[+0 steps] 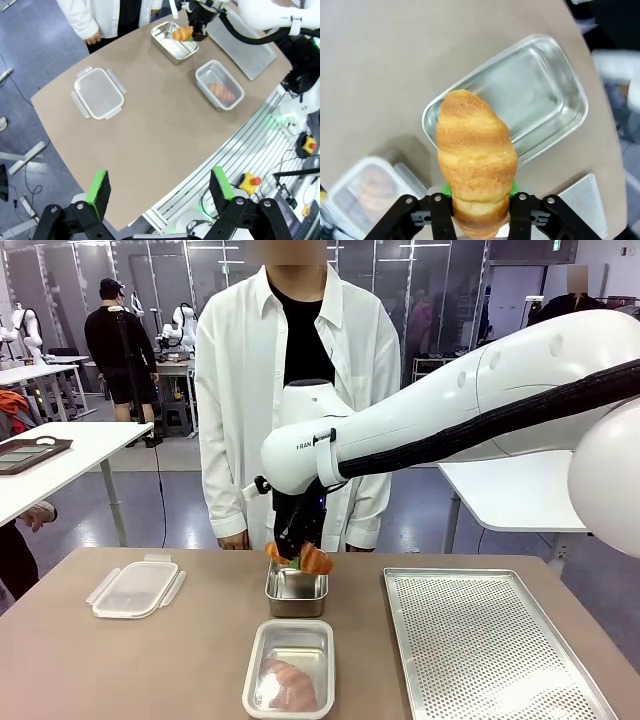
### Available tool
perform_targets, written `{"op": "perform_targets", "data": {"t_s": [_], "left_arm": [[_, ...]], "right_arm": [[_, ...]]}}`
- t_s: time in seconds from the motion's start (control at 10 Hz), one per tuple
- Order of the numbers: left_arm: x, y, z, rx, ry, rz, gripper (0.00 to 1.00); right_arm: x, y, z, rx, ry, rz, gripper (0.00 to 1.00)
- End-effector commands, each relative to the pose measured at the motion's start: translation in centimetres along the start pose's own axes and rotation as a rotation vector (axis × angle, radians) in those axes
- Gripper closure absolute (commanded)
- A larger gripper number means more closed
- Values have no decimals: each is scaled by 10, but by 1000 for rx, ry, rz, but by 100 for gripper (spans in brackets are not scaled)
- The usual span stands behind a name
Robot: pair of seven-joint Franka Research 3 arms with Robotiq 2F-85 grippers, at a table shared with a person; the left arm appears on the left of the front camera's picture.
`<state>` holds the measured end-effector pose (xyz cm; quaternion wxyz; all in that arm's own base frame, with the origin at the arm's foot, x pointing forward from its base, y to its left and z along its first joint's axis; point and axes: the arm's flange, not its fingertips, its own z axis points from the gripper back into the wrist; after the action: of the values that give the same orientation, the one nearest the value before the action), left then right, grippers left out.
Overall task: Place the bread into the airtight container.
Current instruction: Pick up a Butter Roll and place it into an empty Airtight Container.
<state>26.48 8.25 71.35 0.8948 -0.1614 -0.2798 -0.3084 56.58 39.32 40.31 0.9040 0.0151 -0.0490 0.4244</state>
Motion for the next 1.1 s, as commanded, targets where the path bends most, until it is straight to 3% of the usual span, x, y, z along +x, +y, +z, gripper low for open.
{"op": "perform_targets", "data": {"t_s": [0.0, 0.2, 0.4, 0.6, 0.9, 1.0], "left_arm": [[1, 1, 2, -8, 0, -17, 0], [1, 1, 2, -8, 0, -17, 0], [1, 1, 2, -8, 0, -17, 0], [1, 1, 2, -8, 0, -17, 0], [1, 1, 2, -8, 0, -17, 0], [1, 1, 2, -8, 0, -17, 0]], "right_arm": [[16, 7, -6, -4, -11, -284, 60], [24, -6, -16, -30, -57, -548, 60], [30, -20, -28, 38, -64, -741, 60], [36, -24, -38, 6, -47, -841, 60], [38, -30, -53, -10, -48, -878, 60], [37, -31, -58, -11, -48, -884, 31]]}}
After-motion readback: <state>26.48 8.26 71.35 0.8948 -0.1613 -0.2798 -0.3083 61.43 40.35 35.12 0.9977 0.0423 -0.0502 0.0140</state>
